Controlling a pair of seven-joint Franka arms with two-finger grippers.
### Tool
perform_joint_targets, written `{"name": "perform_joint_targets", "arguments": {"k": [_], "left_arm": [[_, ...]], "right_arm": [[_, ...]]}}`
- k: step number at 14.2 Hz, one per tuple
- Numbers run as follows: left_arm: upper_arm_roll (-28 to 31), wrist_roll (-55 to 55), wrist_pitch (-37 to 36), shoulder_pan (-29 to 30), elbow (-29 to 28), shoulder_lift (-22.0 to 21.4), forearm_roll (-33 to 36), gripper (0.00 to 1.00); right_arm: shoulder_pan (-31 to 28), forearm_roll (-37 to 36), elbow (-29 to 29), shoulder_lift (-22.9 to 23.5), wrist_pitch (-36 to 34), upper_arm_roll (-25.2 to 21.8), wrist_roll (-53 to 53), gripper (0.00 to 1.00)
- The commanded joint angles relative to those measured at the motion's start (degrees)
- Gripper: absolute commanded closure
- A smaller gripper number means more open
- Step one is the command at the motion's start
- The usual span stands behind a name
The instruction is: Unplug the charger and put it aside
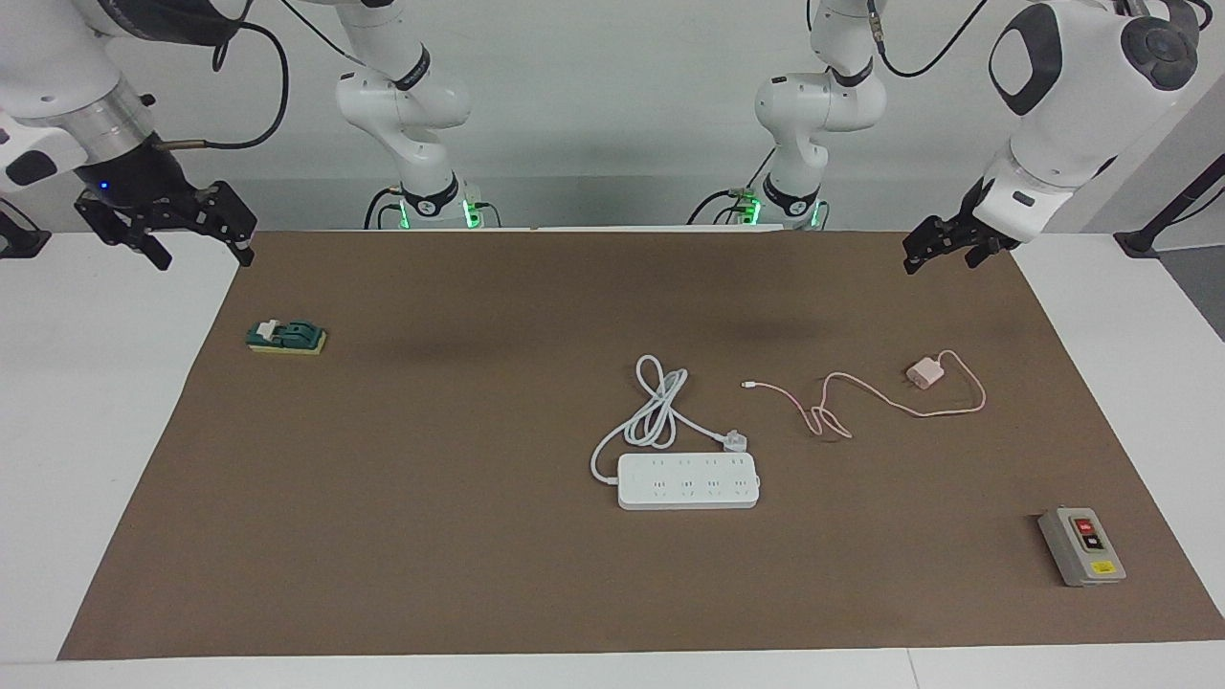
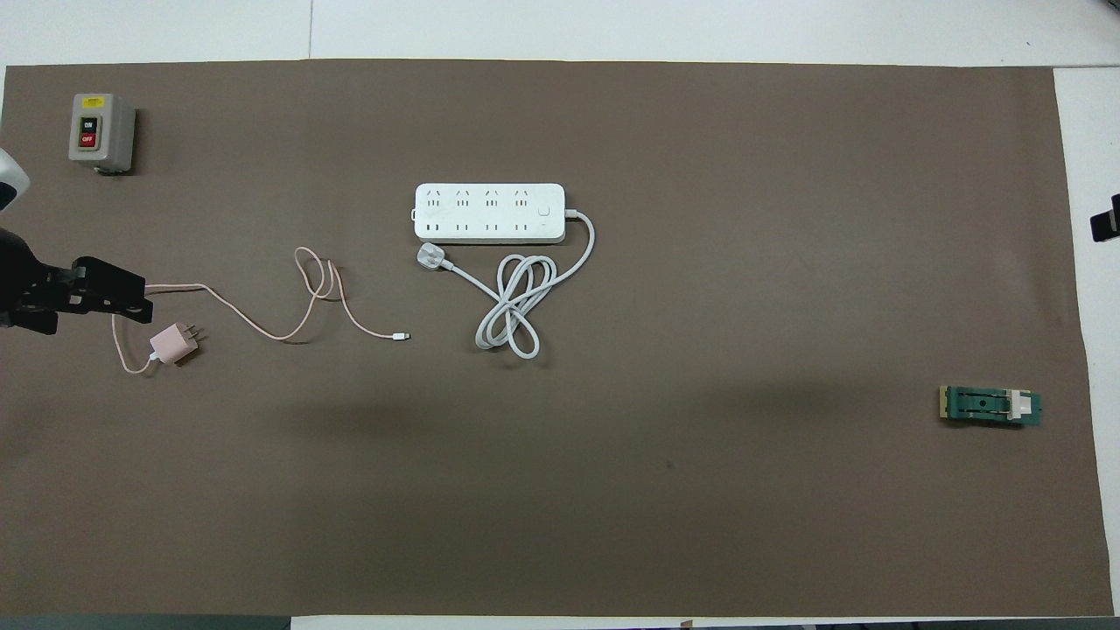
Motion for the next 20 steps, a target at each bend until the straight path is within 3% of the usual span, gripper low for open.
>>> {"name": "perform_joint_targets", "arguments": {"k": [1, 4, 6, 20], "left_arm": [[-1.09, 2.16, 2.7, 1.09, -2.17, -1.07, -0.29, 0.0], [-1.09, 2.24, 2.36, 1.26, -1.56, -1.77, -0.29, 0.0], [-1.26, 2.25, 2.45, 1.87, -2.52, -3.44, -0.29, 0.0], [-4.07, 1.55, 3.5, 1.79, -4.28, -4.5, -0.29, 0.0]], "right_arm": [[0.23, -2.74, -9.43, -6.06, 3.48, 0.85, -1.15, 0.0], [0.23, -3.54, -14.72, -9.59, 7.18, 1.12, -1.15, 0.0], [0.23, -3.45, -14.82, -10.2, 6.49, 1.21, -1.07, 0.0], [1.2, -2.31, -14.73, -10.38, 3.51, 1.56, 0.52, 0.0]]}}
